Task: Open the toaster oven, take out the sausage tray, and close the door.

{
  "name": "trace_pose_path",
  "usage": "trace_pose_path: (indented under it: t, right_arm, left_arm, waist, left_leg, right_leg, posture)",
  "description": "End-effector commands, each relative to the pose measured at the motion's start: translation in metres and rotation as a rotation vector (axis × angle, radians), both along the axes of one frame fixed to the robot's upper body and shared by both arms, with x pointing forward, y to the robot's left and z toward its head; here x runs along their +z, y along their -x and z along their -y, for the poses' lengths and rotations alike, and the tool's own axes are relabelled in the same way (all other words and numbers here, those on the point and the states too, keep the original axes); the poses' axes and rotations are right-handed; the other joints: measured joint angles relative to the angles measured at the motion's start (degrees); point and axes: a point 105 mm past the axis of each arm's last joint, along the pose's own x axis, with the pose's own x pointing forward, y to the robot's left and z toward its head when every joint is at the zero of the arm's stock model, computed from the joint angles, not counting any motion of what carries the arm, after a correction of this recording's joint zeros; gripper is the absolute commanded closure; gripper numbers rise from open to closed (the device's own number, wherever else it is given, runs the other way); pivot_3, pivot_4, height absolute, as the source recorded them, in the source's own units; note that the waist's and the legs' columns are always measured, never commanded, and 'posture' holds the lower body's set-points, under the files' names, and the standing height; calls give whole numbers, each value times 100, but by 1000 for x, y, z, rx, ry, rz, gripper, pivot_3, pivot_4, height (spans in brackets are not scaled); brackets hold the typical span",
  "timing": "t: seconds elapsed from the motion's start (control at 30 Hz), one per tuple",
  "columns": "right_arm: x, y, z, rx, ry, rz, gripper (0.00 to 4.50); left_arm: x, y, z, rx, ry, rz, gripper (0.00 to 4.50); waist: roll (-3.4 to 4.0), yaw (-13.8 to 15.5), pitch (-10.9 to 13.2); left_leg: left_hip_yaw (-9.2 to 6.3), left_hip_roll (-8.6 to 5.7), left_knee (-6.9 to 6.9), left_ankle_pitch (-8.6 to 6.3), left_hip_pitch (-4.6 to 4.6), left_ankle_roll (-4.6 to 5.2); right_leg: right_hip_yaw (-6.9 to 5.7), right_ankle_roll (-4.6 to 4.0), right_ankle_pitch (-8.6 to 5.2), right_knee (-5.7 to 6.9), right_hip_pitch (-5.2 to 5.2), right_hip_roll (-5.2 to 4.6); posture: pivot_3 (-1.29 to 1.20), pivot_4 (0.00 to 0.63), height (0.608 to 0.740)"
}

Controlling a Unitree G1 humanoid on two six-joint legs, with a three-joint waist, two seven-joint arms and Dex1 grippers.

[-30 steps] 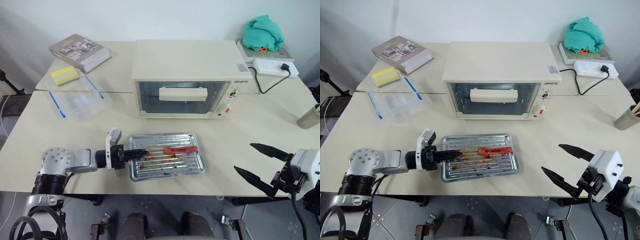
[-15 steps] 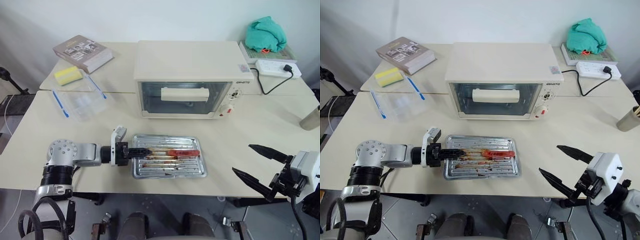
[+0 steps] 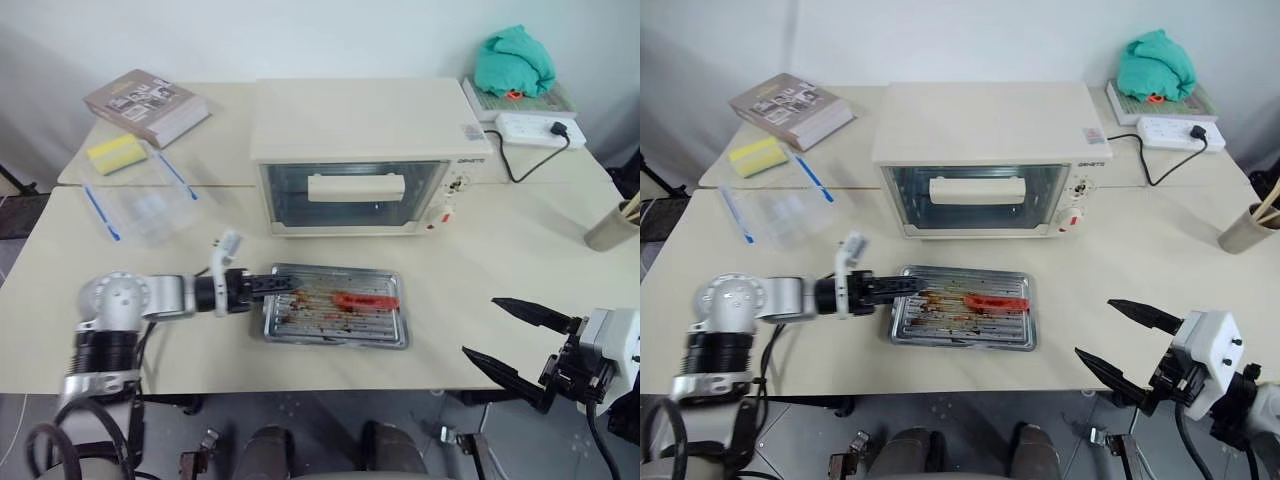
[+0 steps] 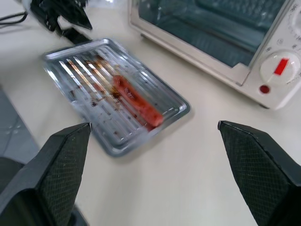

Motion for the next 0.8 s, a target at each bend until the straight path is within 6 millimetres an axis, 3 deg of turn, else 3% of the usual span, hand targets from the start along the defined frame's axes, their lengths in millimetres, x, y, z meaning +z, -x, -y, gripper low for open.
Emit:
trace_pose_path:
  t: [0.03,0.13,0.2,0.3,0.43,0.47,0.57,0.8]
  right_arm:
    - [7,0,-3,88,-16,14,0]
    - [6,-2,-3,141,-8,-4,0]
    - [2,-4,-3,195,41,4,0]
    - [2,-11,0,239,113,103,0]
    - [7,-25,6,219,106,235,0]
    - [4,-20,3,282,81,160,0]
    - [-1,-17,0,354,103,149,0]
    - [-1,-26,7,303,113,200,0]
  left_arm:
    - [20,14,-25,-113,-96,354,55]
    - [42,31,-51,-159,-4,510,55]
    - [36,37,-82,-162,-162,601,55]
    - [32,38,-106,-160,-369,720,55]
    - [31,42,-112,-164,-477,844,55]
    - [28,45,-113,-157,-515,878,55]
    - [14,55,-114,-147,-598,932,55]
    - [9,63,-116,-71,-554,948,55]
  waist:
    - [0,-12,0]
    - [-1,46,1]
    - [-12,65,4]
    - [-13,52,4]
    - [-13,55,5]
    - [-12,45,5]
    - [-13,36,5]
    - [-20,37,9]
  left_leg:
    - [11,1,-5,-1,-6,-1]
    - [38,3,-2,-3,-22,3]
    - [44,6,6,-7,-25,9]
    - [49,10,6,-11,-25,10]
    - [62,12,8,-22,-24,18]
    - [64,12,8,-24,-24,19]
    - [84,19,8,-36,-19,24]
    - [98,32,23,-43,-10,21]
  right_leg:
    - [4,0,0,2,-14,0]
    - [22,-1,0,0,-41,0]
    - [26,-1,0,2,-44,0]
    - [27,-2,0,1,-48,0]
    - [33,0,2,0,-48,-1]
    - [33,1,2,0,-49,-1]
    - [28,6,5,4,-56,-1]
    - [11,7,5,9,-52,0]
  posture:
    - [0,150,740]
    - [0,150,740]
    - [0,150,740]
    - [0,150,740]
    - [0,150,740]
    - [0,150,740]
    - [0,150,740]
    - [0,150,740]
